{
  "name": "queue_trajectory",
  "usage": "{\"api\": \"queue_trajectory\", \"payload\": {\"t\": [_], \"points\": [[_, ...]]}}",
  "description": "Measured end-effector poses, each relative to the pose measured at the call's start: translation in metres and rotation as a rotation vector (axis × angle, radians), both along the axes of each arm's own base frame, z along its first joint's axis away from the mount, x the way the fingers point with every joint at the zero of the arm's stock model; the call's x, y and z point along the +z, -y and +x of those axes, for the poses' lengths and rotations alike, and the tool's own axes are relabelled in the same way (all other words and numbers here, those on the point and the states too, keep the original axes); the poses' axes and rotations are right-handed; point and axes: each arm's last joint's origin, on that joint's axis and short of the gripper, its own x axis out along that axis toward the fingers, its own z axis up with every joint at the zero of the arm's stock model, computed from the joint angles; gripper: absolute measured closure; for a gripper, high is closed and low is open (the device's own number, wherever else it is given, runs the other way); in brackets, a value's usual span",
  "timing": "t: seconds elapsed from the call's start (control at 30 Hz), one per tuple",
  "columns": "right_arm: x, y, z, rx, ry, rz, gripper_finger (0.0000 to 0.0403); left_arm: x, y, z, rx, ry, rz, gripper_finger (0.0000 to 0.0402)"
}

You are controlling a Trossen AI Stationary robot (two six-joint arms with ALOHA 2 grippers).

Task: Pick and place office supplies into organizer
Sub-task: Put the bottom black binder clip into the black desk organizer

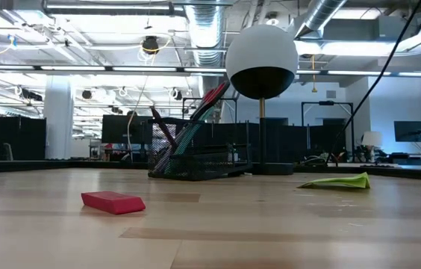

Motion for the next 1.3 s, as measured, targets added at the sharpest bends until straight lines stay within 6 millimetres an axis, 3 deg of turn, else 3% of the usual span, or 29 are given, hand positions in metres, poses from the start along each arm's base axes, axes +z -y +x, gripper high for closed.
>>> {"api": "queue_trajectory", "payload": {"t": [0.17,0.3,0.43,0.57,0.7,0.87,1.0,1.13,1.3], "points": [[-0.019,0.005,0.018,-0.035,-0.071,0.106,0.0403,-0.016,0.026,0.010,-0.107,-0.130,-0.011,0.0331],[-0.033,-0.002,0.015,-0.011,-0.178,0.122,0.0403,-0.039,0.054,0.008,-0.085,-0.299,-0.043,0.0332],[-0.031,-0.029,0.008,0.036,-0.132,0.118,0.0403,-0.060,0.096,0.009,-0.089,-0.390,-0.102,0.0332],[-0.032,-0.064,0.005,0.122,-0.023,0.123,0.0403,-0.092,0.141,0.011,-0.077,-0.444,-0.039,0.0332],[-0.051,-0.092,0.003,0.174,-0.007,0.135,0.0403,-0.122,0.174,0.006,0.039,-0.466,-0.021,0.0332],[-0.086,-0.109,0.003,0.121,-0.026,0.163,0.0403,-0.147,0.207,-0.002,0.104,-0.433,-0.086,0.0332],[-0.129,-0.121,0.001,0.047,-0.030,0.173,0.0403,-0.157,0.222,-0.001,0.103,-0.400,-0.151,0.0332],[-0.165,-0.131,-0.011,-0.040,-0.040,0.176,0.0403,-0.159,0.224,0.002,0.143,-0.390,-0.242,0.0332],[-0.184,-0.133,-0.023,-0.186,0.063,0.114,0.0403,-0.163,0.225,0.001,0.124,-0.477,-0.316,0.0332]]}}
